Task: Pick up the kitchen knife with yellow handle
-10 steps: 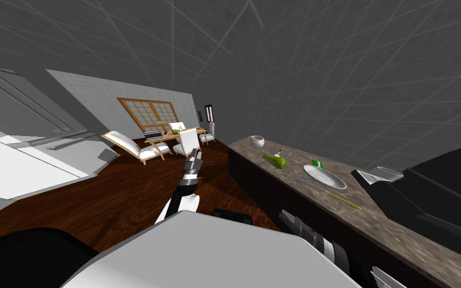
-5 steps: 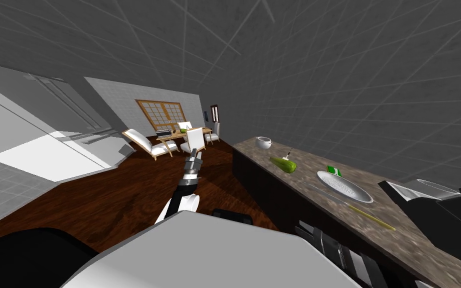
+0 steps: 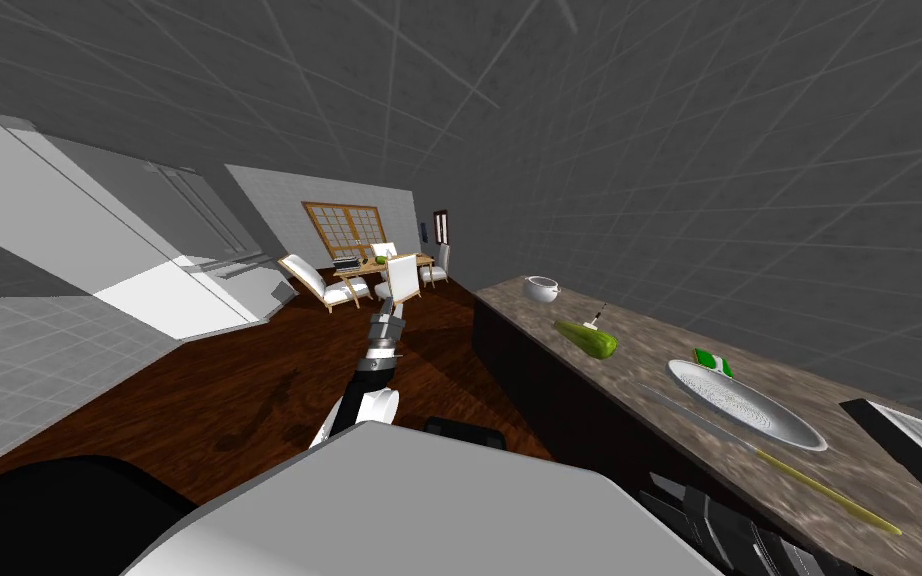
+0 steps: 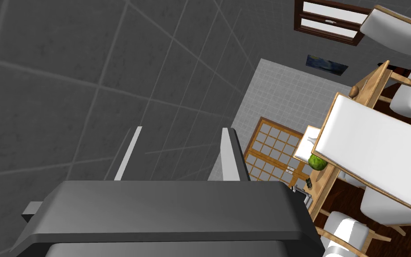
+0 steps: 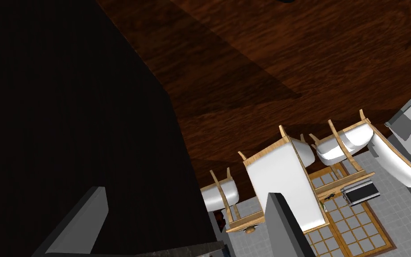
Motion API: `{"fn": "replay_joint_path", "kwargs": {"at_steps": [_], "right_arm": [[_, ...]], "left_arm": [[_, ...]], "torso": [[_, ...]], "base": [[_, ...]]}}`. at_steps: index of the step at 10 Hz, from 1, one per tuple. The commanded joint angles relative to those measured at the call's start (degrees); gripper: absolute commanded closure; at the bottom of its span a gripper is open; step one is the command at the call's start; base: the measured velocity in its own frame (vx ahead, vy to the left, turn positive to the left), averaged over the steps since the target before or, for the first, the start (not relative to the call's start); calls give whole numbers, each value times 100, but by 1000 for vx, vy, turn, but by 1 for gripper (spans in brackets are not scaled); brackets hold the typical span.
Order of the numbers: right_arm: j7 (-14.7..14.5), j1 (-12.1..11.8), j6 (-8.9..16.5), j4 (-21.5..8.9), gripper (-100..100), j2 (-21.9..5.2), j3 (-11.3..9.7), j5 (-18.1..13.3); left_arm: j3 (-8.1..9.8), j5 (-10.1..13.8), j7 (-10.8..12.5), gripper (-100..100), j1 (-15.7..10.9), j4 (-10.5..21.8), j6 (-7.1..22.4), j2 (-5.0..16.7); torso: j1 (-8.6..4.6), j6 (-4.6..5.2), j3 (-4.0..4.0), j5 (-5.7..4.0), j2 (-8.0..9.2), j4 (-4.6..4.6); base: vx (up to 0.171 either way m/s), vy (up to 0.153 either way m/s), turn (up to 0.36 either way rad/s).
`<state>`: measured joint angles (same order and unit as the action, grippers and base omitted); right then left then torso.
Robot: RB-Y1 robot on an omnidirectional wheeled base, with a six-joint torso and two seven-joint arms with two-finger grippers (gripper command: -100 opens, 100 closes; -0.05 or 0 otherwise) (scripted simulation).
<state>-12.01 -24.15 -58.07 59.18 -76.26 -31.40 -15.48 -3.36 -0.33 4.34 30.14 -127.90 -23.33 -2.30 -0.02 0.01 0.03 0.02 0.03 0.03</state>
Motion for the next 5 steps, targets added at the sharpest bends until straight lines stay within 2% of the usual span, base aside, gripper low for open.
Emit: {"fn": "replay_joint_path", "kwargs": {"at_steps": [1, 2, 3, 4, 5], "right_arm": [[33, 91, 3, -171, -100, -231, -74, -80], [-6, 147, -29, -426, -100, -414, -182, -204], [-6, 147, -29, -457, -100, -510, -182, -204], [-42, 203, -52, -726, -100, -694, -283, -328], [-42, 203, -52, -726, -100, -767, -283, -328]], "left_arm": [[0, 0, 0, 0, 0, 0, 0, 0], [1, 0, 0, 0, 1, 0, 0, 0], [0, 0, 0, 0, 0, 0, 0, 0], [1, 0, 0, 0, 1, 0, 0, 0], [0, 0, 0, 0, 0, 0, 0, 0]], "torso": [[0, 0, 0, 0, 0, 0], [-3, 7, 1, -1, 1, 0], [-3, 2, 0, 0, 1, 0], [-5, 6, 1, -2, 1, 0], [-6, 1, -1, -1, -1, 0]], "base": [[17, 5, 66], [18, 7, 123], [17, -1, 84], [20, -4, 194], [17, -11, 78]]}}
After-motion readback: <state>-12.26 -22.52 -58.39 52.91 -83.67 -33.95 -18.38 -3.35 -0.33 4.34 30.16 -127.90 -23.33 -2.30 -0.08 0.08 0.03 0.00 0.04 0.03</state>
